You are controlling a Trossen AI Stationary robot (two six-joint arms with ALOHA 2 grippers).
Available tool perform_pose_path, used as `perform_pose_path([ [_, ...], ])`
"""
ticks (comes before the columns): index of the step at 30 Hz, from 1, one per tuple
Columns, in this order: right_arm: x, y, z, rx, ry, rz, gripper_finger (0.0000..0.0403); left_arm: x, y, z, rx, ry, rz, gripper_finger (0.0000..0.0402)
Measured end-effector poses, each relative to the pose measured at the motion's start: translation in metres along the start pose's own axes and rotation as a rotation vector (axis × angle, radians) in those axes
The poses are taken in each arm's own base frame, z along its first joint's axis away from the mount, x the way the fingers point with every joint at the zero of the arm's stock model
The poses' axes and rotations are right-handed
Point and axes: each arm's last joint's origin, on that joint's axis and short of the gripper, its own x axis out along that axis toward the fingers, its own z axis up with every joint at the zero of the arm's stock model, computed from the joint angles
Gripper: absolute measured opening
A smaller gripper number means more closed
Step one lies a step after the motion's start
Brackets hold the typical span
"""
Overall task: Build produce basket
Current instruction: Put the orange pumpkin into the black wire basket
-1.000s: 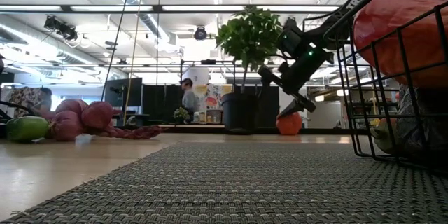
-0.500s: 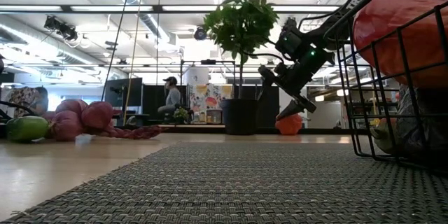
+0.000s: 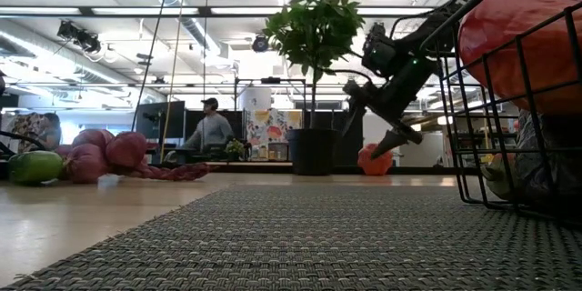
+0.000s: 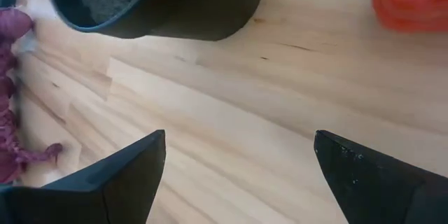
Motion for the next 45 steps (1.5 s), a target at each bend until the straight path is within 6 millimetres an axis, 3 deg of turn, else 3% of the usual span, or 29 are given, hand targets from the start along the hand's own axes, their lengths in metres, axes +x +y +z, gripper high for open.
perform_pose_path([
  [10, -0.033, -0.006, -0.012, 0.061, 0.03, -0.205, 0.0366, 0.0, 0.001, -0.001, -0.01, 0.006, 0.008, 0.0133],
  [16, -0.041, -0.01, -0.017, 0.113, 0.033, -0.297, 0.0358, 0.0, 0.001, -0.001, -0.022, 0.007, 0.008, 0.0133],
  [23, -0.046, -0.009, -0.016, 0.129, 0.029, -0.266, 0.0357, 0.001, -0.001, -0.003, -0.032, 0.015, 0.002, 0.0133],
  [30, -0.061, -0.009, -0.008, 0.259, -0.131, -0.302, 0.0357, 0.002, -0.005, -0.008, -0.085, 0.039, -0.013, 0.0133],
  [40, -0.045, -0.025, -0.008, 0.33, -0.07, -0.381, 0.0356, 0.004, -0.01, -0.017, -0.091, 0.079, -0.028, 0.0133],
  [45, -0.042, -0.024, -0.015, 0.278, 0.008, -0.385, 0.0356, 0.005, -0.012, -0.019, -0.093, 0.089, -0.032, 0.0133],
])
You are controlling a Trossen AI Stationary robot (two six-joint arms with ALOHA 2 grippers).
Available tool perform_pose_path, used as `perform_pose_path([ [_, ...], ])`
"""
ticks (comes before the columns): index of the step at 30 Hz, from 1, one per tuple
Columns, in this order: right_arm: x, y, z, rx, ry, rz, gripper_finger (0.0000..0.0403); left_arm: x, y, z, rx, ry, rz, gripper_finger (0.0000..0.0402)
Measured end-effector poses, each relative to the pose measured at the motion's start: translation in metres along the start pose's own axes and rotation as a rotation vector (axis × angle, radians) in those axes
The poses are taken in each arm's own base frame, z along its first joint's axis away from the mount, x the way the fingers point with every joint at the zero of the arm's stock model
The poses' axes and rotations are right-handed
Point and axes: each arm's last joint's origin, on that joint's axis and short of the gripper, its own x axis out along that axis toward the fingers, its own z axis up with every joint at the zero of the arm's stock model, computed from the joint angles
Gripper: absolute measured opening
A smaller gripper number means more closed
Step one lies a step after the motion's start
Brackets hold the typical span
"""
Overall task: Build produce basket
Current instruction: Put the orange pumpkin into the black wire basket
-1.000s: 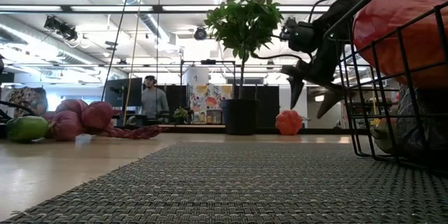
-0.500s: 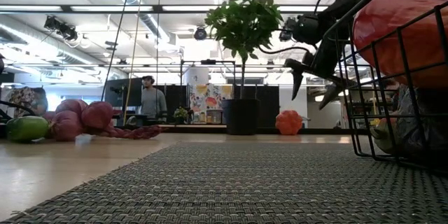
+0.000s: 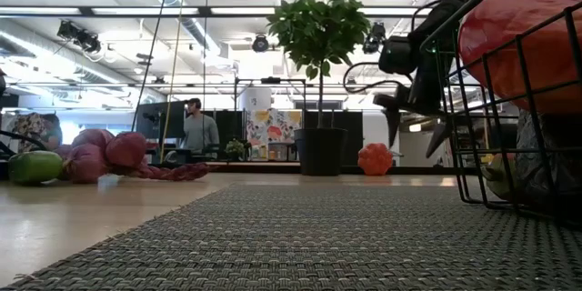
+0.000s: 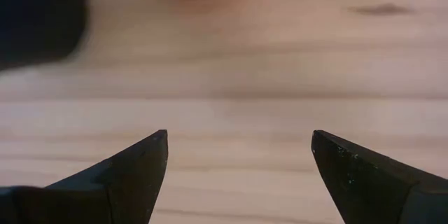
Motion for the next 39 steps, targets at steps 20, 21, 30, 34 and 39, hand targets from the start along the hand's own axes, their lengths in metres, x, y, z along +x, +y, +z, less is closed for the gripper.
perform_pose_path([
  [20, 0.013, 0.014, 0.019, 0.096, -0.139, 0.143, 0.035, 0.0, -0.001, -0.001, -0.003, 0.006, -0.004, 0.0133],
  [21, 0.016, 0.014, 0.019, 0.128, -0.132, 0.141, 0.035, 0.001, -0.001, -0.002, -0.002, 0.008, -0.006, 0.0133],
  [30, 0.025, 0.025, 0.026, 0.193, -0.151, 0.273, 0.0358, 0.002, -0.004, -0.009, -0.004, 0.04, -0.012, 0.0133],
  [34, 0.024, 0.027, 0.03, 0.172, -0.203, 0.291, 0.0363, 0.003, -0.005, -0.012, 0.004, 0.059, -0.006, 0.0133],
  [39, 0.024, 0.026, 0.032, 0.201, -0.249, 0.263, 0.0368, 0.003, -0.004, -0.013, 0.041, 0.067, 0.002, 0.0133],
])
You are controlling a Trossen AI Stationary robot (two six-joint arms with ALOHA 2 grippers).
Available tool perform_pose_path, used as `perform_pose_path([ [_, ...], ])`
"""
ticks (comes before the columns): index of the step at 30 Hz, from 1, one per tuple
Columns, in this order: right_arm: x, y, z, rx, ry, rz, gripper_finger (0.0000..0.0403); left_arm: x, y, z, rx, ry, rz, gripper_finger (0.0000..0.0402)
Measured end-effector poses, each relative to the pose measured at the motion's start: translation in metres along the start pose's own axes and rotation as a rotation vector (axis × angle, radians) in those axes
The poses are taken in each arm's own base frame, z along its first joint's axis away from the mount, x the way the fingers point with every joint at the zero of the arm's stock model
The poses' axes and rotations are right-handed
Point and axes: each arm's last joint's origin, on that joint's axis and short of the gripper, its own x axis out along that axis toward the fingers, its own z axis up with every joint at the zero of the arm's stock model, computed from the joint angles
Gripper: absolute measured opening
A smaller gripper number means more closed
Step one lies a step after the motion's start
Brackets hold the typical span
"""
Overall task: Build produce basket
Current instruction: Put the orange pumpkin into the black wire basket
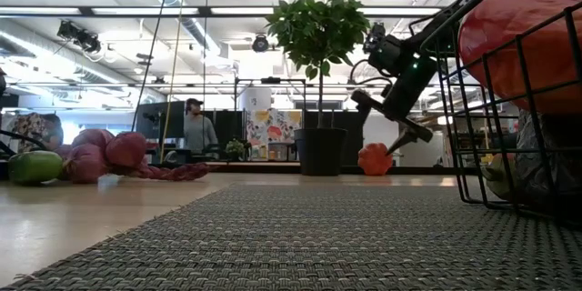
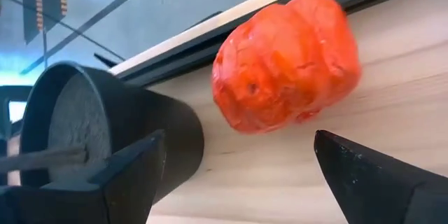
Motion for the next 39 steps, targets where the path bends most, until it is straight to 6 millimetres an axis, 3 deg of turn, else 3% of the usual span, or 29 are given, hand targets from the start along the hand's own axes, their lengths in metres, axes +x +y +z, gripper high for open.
perform_pose_path([
  [10, 0.0, -0.008, 0.009, 0.111, -0.1, -0.076, 0.0368, 0.0, 0.001, 0.001, 0.054, -0.003, 0.006, 0.0133],
  [27, 0.0, -0.009, 0.01, 0.242, -0.114, -0.08, 0.0359, -0.004, 0.01, 0.01, 0.135, -0.023, 0.054, 0.0133],
  [39, -0.001, -0.005, -0.004, 0.291, -0.142, -0.111, 0.0348, -0.008, 0.015, 0.016, 0.131, 0.04, 0.0, 0.0133],
])
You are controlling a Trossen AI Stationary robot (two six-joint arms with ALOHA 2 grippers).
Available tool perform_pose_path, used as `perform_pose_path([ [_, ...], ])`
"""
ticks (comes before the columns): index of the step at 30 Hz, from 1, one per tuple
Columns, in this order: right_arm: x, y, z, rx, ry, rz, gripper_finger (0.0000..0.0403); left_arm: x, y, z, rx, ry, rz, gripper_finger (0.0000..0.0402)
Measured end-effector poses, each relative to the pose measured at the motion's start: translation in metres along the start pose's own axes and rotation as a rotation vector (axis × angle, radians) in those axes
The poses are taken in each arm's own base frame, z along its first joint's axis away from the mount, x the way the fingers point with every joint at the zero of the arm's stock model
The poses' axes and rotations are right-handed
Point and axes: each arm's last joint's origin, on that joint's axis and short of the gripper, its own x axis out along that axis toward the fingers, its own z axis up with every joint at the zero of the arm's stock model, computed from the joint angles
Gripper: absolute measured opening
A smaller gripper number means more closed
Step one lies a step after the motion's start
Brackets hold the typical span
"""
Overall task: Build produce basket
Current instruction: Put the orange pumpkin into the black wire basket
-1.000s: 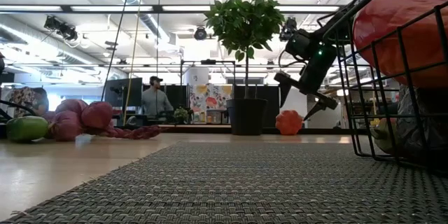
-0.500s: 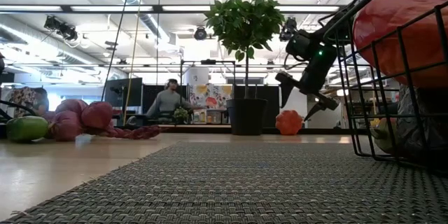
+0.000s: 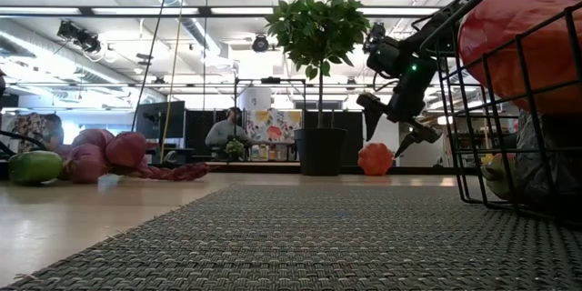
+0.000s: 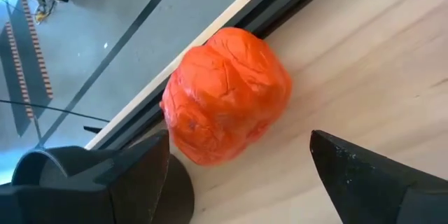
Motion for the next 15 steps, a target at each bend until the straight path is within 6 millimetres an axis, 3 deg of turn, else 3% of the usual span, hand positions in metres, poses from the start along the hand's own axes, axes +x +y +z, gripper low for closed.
perform_pose_path([
  [15, -0.0003, -0.002, -0.0019, -0.043, 0.018, -0.02, 0.0348, -0.0001, -0.0009, -0.0013, -0.012, 0.045, -0.041, 0.0133],
])
